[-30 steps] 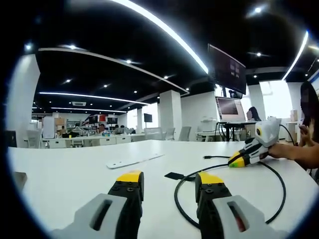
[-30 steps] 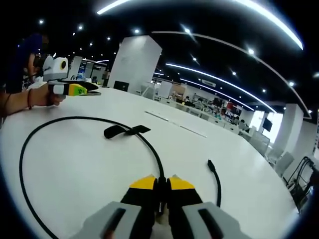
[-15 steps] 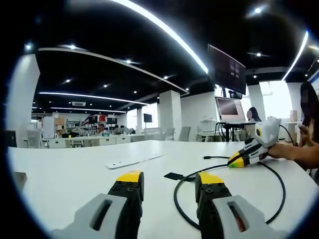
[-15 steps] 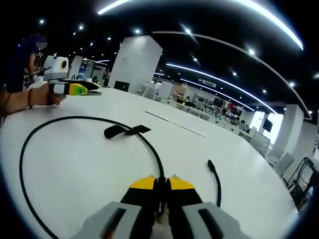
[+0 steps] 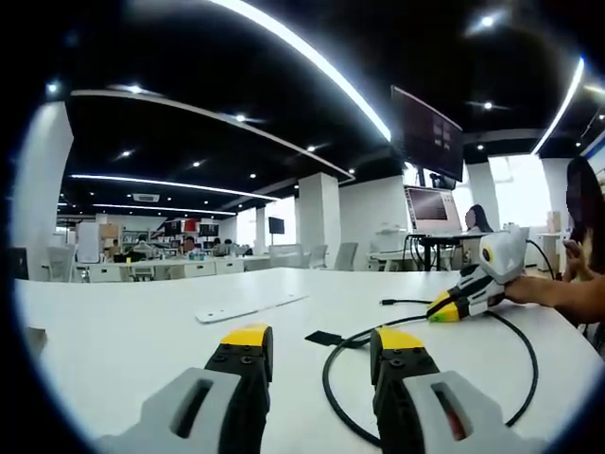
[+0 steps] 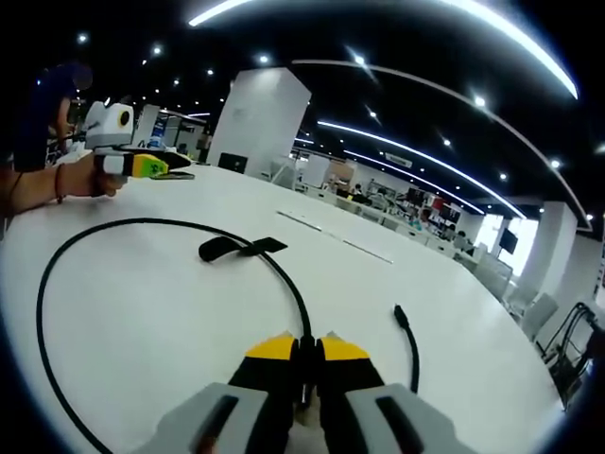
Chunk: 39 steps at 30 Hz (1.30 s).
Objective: Find the charging cable on the desk, coil it up and secure with Velcro.
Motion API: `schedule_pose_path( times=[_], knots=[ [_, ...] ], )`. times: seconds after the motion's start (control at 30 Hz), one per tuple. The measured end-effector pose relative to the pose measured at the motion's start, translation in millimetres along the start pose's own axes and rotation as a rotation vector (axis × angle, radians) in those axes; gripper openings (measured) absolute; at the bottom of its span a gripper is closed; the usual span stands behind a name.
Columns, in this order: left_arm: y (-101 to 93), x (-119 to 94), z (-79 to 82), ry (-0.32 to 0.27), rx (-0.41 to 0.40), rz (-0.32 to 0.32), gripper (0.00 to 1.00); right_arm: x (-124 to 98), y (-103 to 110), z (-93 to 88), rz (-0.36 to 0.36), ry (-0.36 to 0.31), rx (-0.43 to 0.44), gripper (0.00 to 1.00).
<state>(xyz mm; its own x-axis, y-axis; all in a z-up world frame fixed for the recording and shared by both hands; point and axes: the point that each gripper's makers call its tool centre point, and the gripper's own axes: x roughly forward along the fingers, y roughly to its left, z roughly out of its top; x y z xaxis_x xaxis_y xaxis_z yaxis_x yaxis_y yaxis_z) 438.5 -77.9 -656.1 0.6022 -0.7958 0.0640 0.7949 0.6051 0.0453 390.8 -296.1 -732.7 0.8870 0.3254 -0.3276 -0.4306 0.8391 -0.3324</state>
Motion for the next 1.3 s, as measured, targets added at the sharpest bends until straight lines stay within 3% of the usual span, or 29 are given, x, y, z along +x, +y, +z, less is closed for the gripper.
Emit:
schedule_pose_path(
  times=[1.3],
  knots=[
    [-44.2,67.7,32.0,0.037,0.067,-0.142,0.42,4.0,-10.8,1.9,0.001,-0.006,-0.002,0.1]
  ],
)
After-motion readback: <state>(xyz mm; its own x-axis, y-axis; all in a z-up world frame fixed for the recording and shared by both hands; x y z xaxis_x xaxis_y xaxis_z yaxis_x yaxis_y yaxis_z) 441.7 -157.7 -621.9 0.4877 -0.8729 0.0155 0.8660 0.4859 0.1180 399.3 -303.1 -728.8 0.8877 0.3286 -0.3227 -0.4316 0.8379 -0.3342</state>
